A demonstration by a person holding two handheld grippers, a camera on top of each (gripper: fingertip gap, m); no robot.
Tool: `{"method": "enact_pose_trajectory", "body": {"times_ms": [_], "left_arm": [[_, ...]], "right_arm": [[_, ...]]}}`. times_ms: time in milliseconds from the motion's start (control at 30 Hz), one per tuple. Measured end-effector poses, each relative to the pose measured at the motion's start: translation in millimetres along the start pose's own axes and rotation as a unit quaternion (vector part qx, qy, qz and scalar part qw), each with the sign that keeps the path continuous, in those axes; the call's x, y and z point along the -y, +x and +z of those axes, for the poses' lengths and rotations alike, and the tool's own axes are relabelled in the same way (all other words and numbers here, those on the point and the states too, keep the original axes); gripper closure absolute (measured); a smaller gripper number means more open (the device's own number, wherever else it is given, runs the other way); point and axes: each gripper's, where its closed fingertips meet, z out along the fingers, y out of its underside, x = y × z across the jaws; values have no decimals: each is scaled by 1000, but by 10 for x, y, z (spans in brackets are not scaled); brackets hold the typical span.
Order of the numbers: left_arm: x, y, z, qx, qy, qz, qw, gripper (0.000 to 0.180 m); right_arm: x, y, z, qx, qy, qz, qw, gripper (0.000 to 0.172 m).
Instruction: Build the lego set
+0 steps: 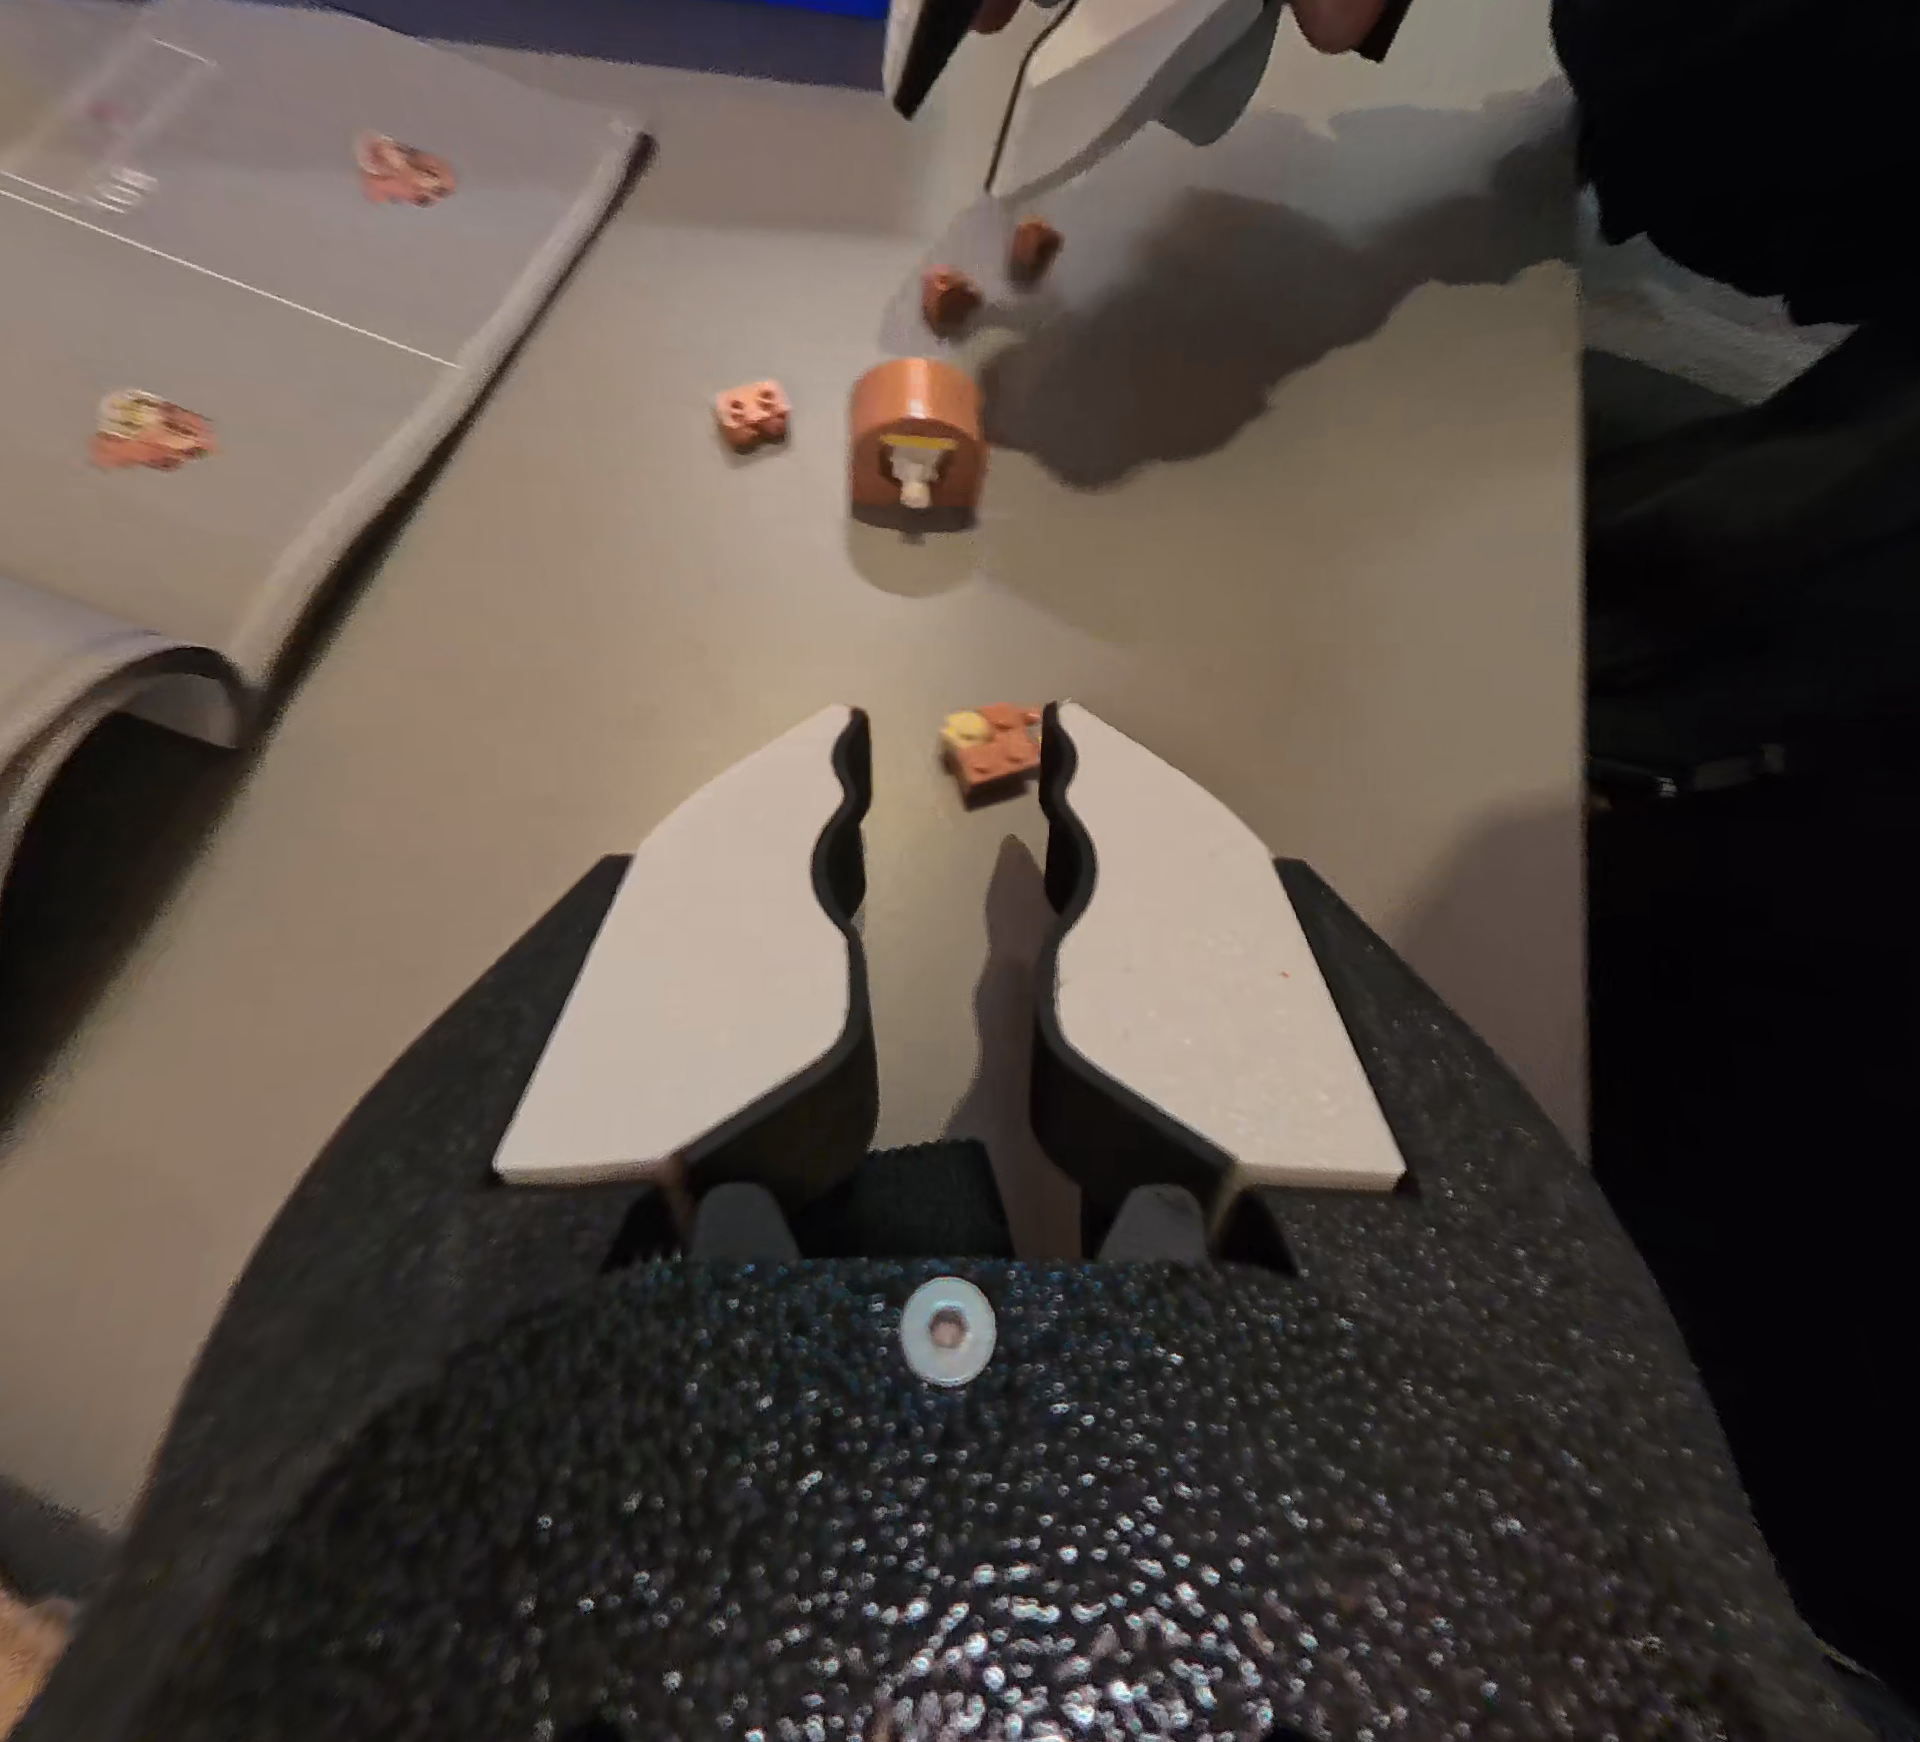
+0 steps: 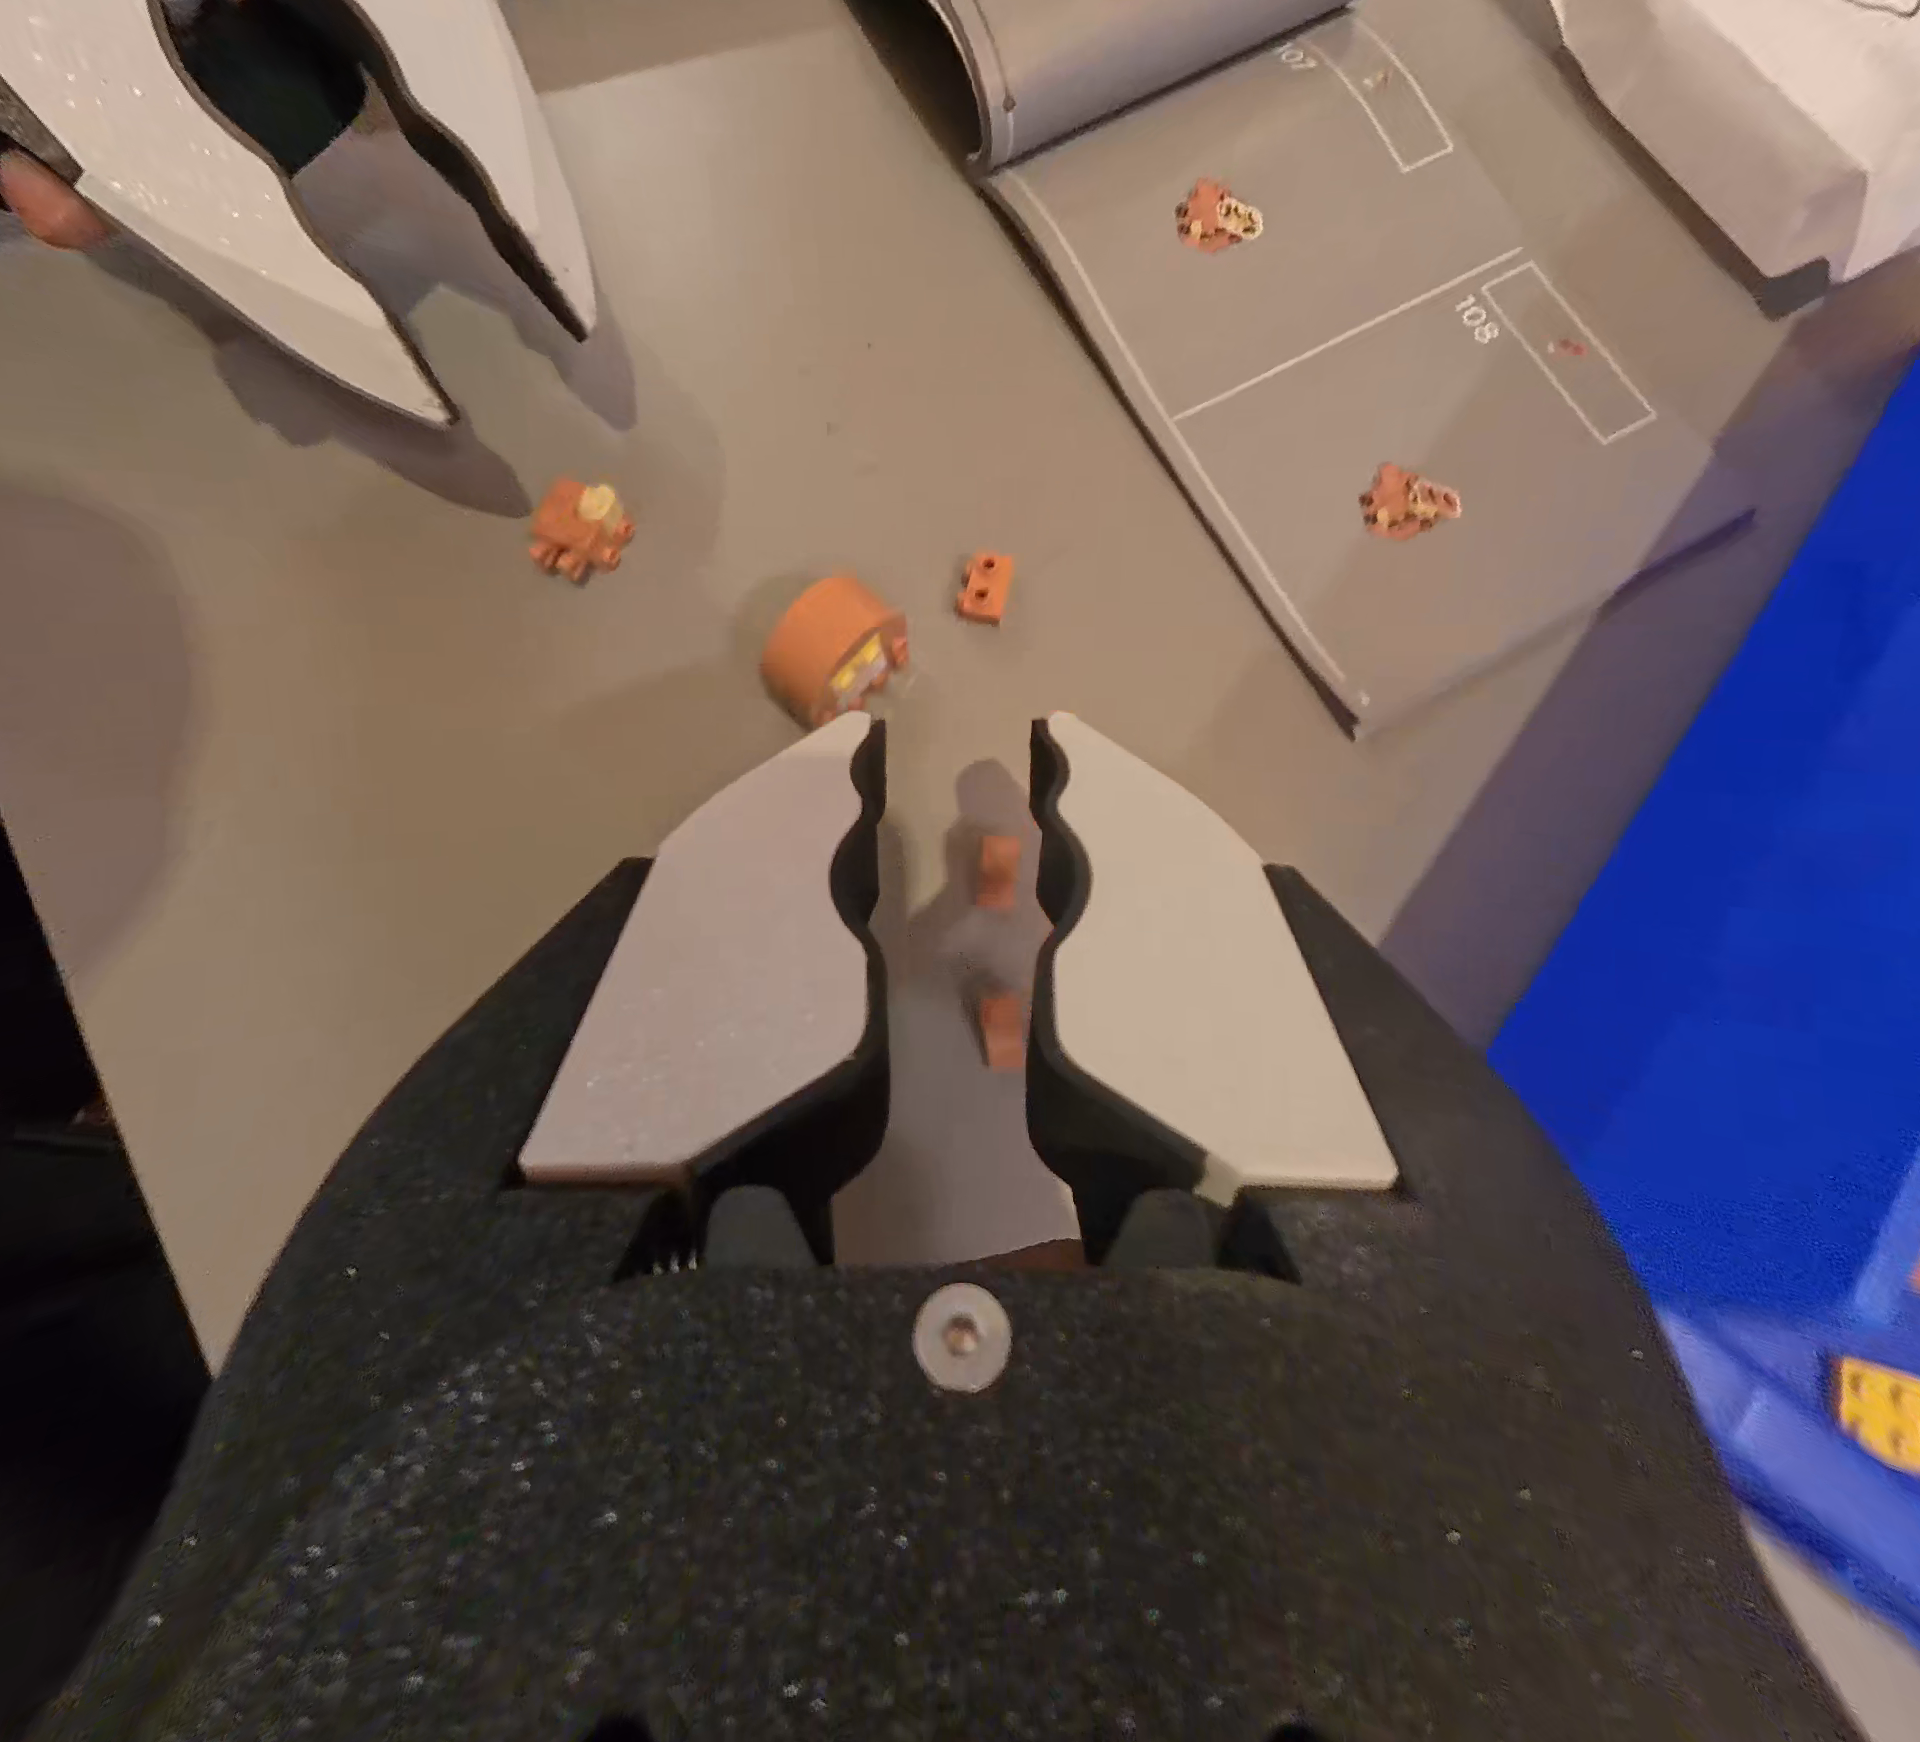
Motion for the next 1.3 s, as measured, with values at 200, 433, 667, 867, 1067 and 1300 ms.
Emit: {"method": "enact_pose_trajectory", "body": {"times_ms": [200, 433, 667, 867, 1067, 1300], "left_arm": [[70, -358, 109, 33, 37, -26, 998, 151], [-12, -425, 59, 55, 64, -46, 995, 154], [-12, -415, 42, 54, 70, -56, 994, 154], [24, -424, 23, 58, 84, -56, 993, 154], [283, -427, -88, 95, 163, 14, 982, 154], [622, -218, -271, 114, 284, 117, 945, 154]], "right_arm": [[53, 134, 451, 3, -85, -12, 996, 147], [30, 82, 669, 44, -111, 5, 993, 147], [7, 120, 736, 44, -120, 9, 992, 159], [80, 102, 736, 40, -95, 10, 995, 160], [778, -139, 371, 152, 106, 156, 970, 160], [1073, -622, 250, 328, 185, 293, 879, 160]]}}
